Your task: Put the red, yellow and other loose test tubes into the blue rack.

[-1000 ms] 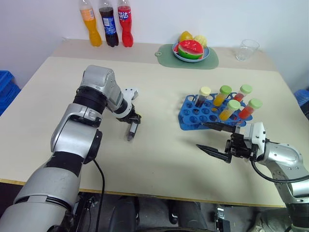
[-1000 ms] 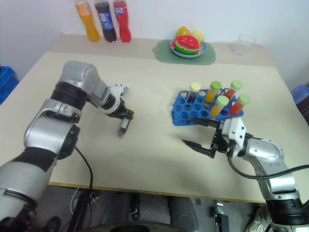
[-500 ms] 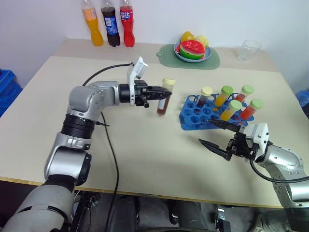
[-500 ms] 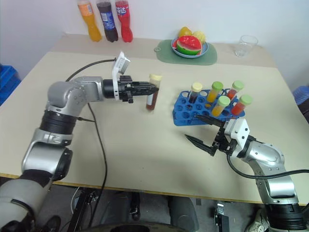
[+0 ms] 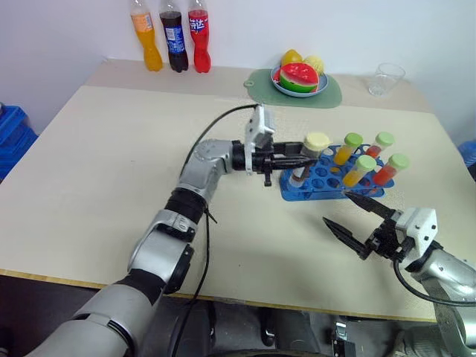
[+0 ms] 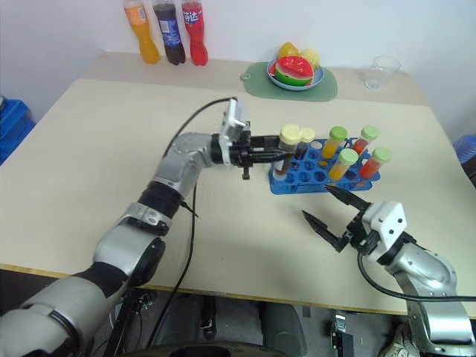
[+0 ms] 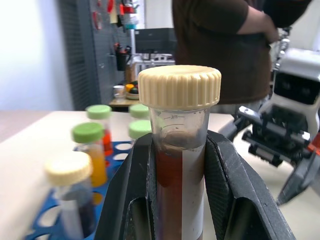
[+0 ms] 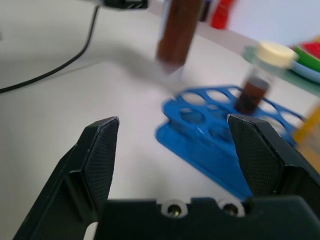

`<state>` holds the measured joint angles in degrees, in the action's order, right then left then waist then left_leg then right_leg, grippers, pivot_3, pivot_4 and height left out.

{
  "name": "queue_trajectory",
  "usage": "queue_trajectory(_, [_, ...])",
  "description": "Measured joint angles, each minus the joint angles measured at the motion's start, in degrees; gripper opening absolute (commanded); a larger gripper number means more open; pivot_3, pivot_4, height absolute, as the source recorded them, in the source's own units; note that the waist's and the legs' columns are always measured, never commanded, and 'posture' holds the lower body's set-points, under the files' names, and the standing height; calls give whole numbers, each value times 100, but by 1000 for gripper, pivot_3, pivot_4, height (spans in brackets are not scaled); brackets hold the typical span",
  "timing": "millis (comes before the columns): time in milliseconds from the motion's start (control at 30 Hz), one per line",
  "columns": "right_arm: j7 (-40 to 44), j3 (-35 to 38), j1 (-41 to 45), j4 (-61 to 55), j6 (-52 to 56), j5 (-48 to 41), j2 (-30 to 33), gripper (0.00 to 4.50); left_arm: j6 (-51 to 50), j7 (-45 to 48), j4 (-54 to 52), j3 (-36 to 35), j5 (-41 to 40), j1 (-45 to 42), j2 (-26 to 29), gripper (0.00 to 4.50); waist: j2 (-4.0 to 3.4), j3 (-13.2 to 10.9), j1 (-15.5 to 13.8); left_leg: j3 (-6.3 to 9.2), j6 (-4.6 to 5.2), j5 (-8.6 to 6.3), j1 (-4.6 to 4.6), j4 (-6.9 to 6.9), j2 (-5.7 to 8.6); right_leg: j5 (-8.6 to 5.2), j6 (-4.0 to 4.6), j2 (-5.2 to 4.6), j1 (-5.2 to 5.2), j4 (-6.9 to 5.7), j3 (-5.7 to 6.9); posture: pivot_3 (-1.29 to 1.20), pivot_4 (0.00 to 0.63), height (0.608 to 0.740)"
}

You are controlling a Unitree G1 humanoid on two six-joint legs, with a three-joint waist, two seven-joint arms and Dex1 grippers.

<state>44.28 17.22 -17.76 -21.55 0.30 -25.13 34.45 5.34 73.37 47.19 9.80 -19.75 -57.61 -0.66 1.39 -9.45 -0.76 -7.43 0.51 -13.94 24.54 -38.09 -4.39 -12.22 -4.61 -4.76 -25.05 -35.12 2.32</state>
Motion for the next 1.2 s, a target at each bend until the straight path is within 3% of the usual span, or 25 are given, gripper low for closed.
queue_trajectory(467, [-356,265,-527,-346,-22,15,-306,3844,1382,-1258,1791,-282,815,-527,-772,733,2,-1,7,2,7,-6,-1,-2,-1,-1,0,0,0,2,0,0,150,740])
queue_trajectory(1200, [-474,277,-415,-346,-25,61,-425,3844,1642,-2242,2236,-385,1610,-747,-1141,733,2,0,3,3,9,-13,-5,-2,-1,-2,0,0,8,7,2,0,150,740])
